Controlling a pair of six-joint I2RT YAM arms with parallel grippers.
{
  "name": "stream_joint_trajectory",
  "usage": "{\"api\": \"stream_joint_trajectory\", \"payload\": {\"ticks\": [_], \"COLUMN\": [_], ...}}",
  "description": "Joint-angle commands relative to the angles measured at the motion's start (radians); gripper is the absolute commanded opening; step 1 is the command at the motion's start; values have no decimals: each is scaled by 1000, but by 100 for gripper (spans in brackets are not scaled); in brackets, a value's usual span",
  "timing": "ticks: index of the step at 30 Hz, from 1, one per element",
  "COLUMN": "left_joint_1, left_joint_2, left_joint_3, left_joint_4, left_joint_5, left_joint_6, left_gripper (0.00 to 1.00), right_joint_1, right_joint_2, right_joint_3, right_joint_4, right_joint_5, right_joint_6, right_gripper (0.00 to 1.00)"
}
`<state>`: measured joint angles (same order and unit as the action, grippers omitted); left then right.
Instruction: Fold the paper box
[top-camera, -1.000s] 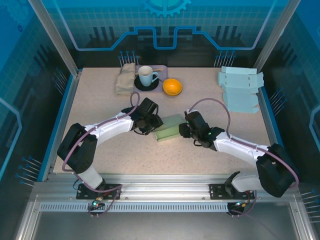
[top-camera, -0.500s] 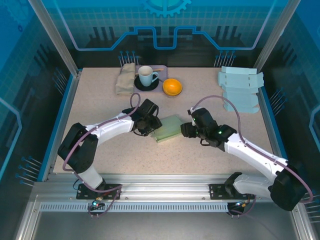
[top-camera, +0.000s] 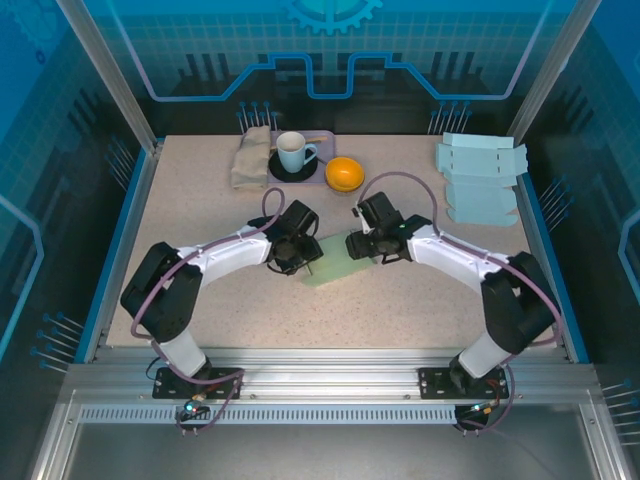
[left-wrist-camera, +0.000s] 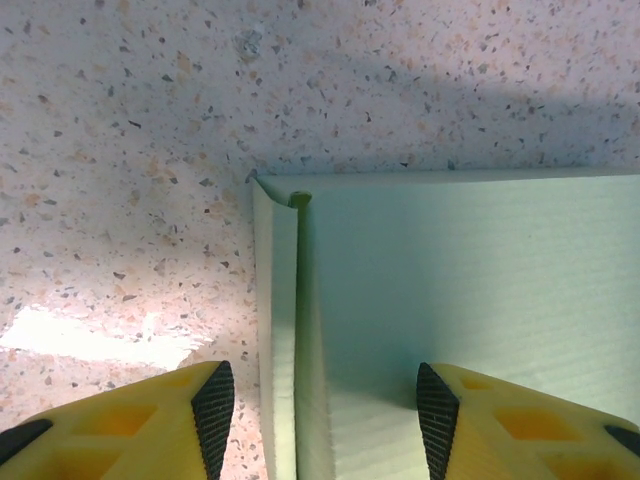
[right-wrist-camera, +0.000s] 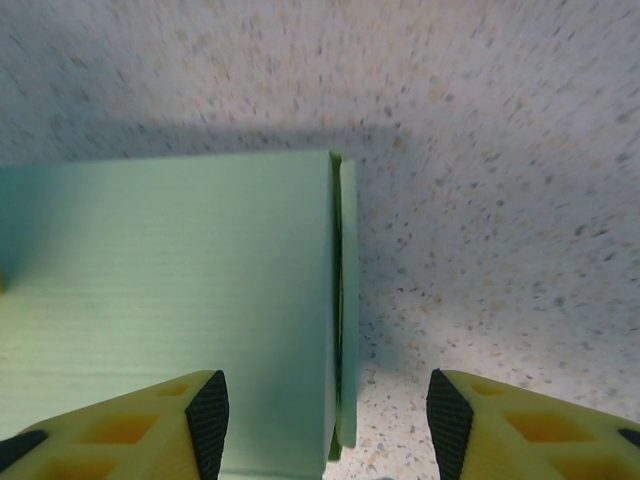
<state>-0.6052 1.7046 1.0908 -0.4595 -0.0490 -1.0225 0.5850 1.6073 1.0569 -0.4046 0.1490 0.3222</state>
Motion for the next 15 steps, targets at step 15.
{"api": "stream_joint_trajectory", "payload": {"ticks": [15], "left_joint_1": [-4], "left_joint_2": [151], "left_joint_3": [219], "left_joint_4": [-130], "left_joint_5": [-76], "left_joint_6": [136], "left_gripper": [60], "right_joint_1": [-28], "right_joint_2": [34], "right_joint_3": [-117], "right_joint_4": [71], "right_joint_5": [-3], "right_joint_6": [72], "right_gripper": [58]}}
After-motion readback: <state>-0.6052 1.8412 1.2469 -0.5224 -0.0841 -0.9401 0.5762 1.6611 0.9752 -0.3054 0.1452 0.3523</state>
